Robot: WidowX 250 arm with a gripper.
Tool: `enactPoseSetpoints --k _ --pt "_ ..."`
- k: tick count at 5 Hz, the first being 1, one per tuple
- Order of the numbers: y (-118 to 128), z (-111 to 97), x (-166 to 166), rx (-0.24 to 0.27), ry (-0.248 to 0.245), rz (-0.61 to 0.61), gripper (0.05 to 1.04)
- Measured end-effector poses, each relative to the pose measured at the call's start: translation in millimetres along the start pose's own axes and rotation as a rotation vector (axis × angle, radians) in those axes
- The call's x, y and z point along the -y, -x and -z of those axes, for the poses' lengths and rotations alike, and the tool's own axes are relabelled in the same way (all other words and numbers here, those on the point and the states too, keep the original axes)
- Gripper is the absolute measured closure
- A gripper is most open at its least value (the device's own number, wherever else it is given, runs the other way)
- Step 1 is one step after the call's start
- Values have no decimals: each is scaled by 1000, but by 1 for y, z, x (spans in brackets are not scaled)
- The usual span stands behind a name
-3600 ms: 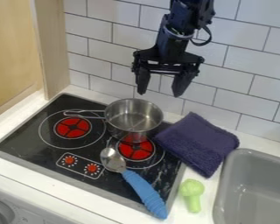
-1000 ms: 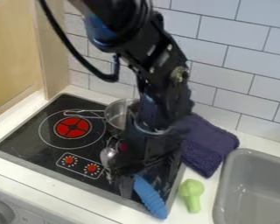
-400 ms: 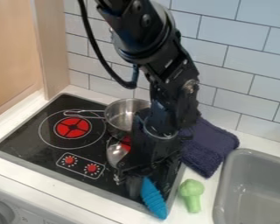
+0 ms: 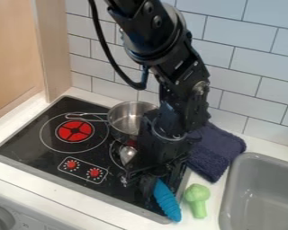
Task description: Moved the blue spoon to the left side of the cooker
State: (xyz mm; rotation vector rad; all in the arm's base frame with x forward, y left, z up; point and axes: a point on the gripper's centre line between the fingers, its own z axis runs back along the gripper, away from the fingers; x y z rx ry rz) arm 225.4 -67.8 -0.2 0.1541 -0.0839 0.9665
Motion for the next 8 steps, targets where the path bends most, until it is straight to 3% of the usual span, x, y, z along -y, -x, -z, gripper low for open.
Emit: enactPoseSetpoints --k 3,5,6,7,8 --pt "-2 -2 -4 13 -8 3 731" --pt "4 -11 -38 4 -13 -40 731" --pt "-10 -26 -49 54 10 -34 731" --pt "-43 -46 -74 104 9 -76 731" --pt "-64 -56 -95 124 -13 -10 731"
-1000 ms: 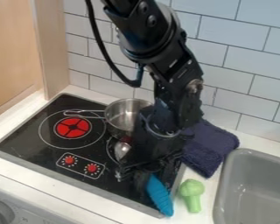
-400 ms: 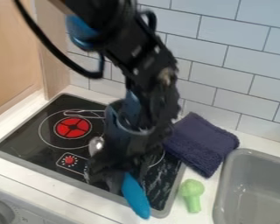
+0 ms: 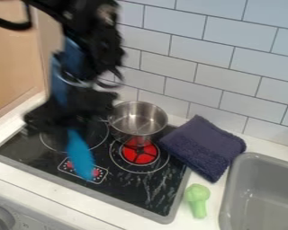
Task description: Moved the blue spoon to the left side of the cooker
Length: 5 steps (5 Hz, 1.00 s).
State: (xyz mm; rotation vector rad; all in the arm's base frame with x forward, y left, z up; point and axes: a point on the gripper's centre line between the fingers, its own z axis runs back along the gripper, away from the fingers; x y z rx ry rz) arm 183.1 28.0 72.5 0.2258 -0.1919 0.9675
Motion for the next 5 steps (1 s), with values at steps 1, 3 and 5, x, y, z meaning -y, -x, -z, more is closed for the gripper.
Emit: enactPoseSetpoints --k 1,3,5 --pt "-18 2 -13 -3 -11 133 731" --pt "-61 -4 -6 26 -10 459 731" --pt "-91 20 -26 -28 31 687 731"
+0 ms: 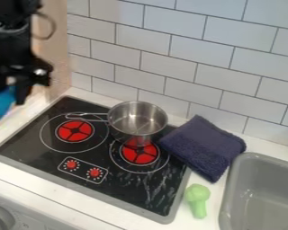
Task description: Moved the blue spoon to the left side of the cooker
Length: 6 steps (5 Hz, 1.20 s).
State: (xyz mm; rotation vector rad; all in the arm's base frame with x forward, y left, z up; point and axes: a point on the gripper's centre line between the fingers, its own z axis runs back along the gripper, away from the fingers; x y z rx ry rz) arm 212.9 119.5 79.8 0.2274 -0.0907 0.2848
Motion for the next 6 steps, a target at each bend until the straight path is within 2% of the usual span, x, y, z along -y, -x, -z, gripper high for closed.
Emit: enactPoseSetpoints --k 1,2,3,6 --pt "-17 15 -8 20 17 64 731" --pt "-18 31 -3 4 43 99 731" --pt "-21 47 3 -14 43 126 731" --pt "-33 69 27 -27 70 194 731"
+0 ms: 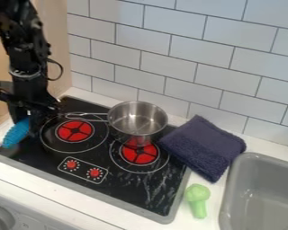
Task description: Moved the blue spoon to the left side of the cooker
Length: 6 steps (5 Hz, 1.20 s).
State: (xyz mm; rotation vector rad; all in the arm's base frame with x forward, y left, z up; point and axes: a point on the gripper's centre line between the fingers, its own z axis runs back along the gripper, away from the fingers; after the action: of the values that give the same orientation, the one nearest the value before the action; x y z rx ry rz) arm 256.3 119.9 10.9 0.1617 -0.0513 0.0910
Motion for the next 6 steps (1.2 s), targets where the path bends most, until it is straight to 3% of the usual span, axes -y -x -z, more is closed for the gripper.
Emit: enactPoseSetpoints --k 2,3,5,6 --pt "-4 7 6 -12 26 16 731" --pt "-4 8 4 -37 14 -40 668" --pt "1 6 -3 -69 -29 -139 107" --pt "1 5 -3 -66 -29 -147 78"
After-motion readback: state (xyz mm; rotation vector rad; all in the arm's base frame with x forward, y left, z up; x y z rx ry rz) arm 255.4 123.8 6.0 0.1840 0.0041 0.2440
